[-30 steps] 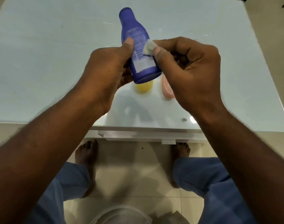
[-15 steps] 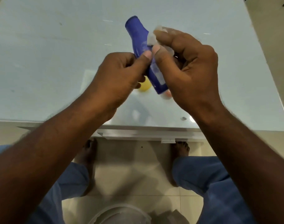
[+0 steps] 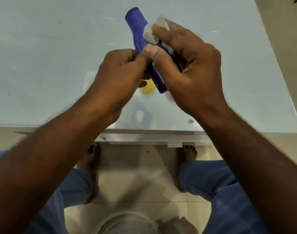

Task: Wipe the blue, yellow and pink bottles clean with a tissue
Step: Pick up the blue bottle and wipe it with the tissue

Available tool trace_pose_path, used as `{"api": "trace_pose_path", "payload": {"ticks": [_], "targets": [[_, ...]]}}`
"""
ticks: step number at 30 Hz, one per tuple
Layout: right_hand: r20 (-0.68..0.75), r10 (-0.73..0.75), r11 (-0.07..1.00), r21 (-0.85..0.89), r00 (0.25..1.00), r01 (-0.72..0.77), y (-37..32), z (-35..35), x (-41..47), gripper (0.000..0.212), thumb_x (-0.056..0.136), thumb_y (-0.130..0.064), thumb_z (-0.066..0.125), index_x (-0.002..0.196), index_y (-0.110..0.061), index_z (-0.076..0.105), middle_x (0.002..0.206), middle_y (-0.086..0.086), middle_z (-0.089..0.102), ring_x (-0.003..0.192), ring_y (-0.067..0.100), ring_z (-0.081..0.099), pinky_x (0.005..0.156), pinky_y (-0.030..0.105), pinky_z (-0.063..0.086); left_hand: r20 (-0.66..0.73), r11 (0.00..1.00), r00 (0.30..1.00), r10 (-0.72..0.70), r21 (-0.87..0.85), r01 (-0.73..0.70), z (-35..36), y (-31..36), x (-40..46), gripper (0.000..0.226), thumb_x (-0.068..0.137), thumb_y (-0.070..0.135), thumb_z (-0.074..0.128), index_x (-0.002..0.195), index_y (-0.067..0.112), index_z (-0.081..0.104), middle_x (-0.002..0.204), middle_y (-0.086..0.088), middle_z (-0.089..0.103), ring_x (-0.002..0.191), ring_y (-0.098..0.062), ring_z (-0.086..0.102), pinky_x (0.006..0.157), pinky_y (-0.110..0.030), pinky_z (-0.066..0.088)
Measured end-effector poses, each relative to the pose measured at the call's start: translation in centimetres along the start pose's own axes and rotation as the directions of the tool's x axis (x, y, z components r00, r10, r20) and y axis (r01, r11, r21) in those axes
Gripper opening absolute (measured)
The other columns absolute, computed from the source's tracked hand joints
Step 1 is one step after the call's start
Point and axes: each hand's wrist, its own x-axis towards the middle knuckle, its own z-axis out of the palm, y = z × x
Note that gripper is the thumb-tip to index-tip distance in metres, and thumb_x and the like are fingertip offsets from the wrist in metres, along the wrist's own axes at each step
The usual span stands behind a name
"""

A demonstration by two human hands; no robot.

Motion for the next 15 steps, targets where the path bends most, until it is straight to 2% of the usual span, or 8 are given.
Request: {"api": "trace_pose_path", "payload": {"ticks": [3,5,7,9,11,14,15], "targets": [[-0.017,-0.011,1.0,0.008,1.0,0.011,-0.11,-0.28,-0.03,0.023,0.105,-0.018,0.07,0.119,-0.005,0.082,0.123,0.006,0.081,0.114,0.012,0.077,0.097,0.022,0.063,-0.091,0.981,0.991,-0.099,-0.178,0.081,-0.67,0.65,0.62,0.025,0.106,0.041,0.055,0.107,0.023,0.072,0.099,0.004,0.08,0.092,-0.011,0.079,0.092,-0.034,0.063],[-0.026,-0.001,1.0,0.007,1.0,0.002,-0.07,-0.41,-0.17,0.02,0.105,-0.017,0.071,0.113,-0.006,0.084,0.115,0.004,0.083,0.108,0.012,0.079,0.092,0.026,0.065,-0.098,0.991,0.992,-0.078,-0.114,0.067,-0.82,0.5,0.66,0.028,0.106,0.044,0.052,0.107,0.024,0.072,0.102,0.004,0.08,0.094,-0.012,0.078,0.092,-0.034,0.063],[-0.038,0.02,1.0,0.016,0.999,-0.019,-0.06,-0.45,-0.25,0.021,0.105,-0.016,0.07,0.119,-0.005,0.082,0.12,0.005,0.081,0.114,0.012,0.077,0.095,0.021,0.063,-0.041,1.0,0.999,-0.021,0.014,0.021,-0.58,0.12,0.28,0.034,0.106,0.046,0.051,0.108,0.022,0.074,0.1,0.004,0.08,0.093,-0.012,0.078,0.091,-0.036,0.064],[-0.044,0.043,0.999,0.034,0.998,-0.042,-0.05,-0.58,-0.17,0.025,0.106,-0.015,0.068,0.128,-0.007,0.077,0.131,0.005,0.078,0.122,0.013,0.075,0.098,0.016,0.06,0.029,0.999,1.0,0.008,0.034,-0.009,-0.19,-0.18,-0.02,0.036,0.106,0.046,0.051,0.107,0.019,0.076,0.097,0.003,0.08,0.093,-0.015,0.077,0.092,-0.04,0.063],[-0.046,0.057,0.997,0.054,0.997,-0.055,0.04,-0.78,0.03,0.027,0.106,-0.015,0.068,0.13,-0.007,0.077,0.131,0.004,0.077,0.121,0.014,0.075,0.098,0.018,0.061,0.04,0.999,0.999,-0.005,-0.048,0.007,-0.07,-0.01,-0.03,0.033,0.106,0.044,0.052,0.105,0.021,0.076,0.096,0.003,0.081,0.094,-0.016,0.078,0.093,-0.039,0.063],[-0.044,0.069,0.995,0.068,0.997,-0.066,0.12,-0.92,0.05,0.023,0.104,-0.017,0.071,0.122,-0.006,0.081,0.117,0.003,0.083,0.11,0.014,0.079,0.093,0.025,0.066,-0.042,0.977,0.997,-0.06,-0.209,0.05,-0.56,0.57,0.53,0.028,0.106,0.041,0.053,0.106,0.023,0.074,0.099,0.003,0.081,0.096,-0.014,0.079,0.091,-0.033,0.063],[-0.044,0.074,0.995,0.065,0.996,-0.071,0.12,-0.9,-0.01,0.023,0.104,-0.019,0.071,0.12,-0.006,0.081,0.115,0.003,0.083,0.108,0.014,0.08,0.092,0.026,0.066,-0.064,0.977,0.996,-0.058,-0.208,0.043,-0.74,0.63,0.66,0.028,0.106,0.041,0.053,0.107,0.022,0.074,0.099,0.004,0.081,0.095,-0.013,0.079,0.09,-0.032,0.063]]}}
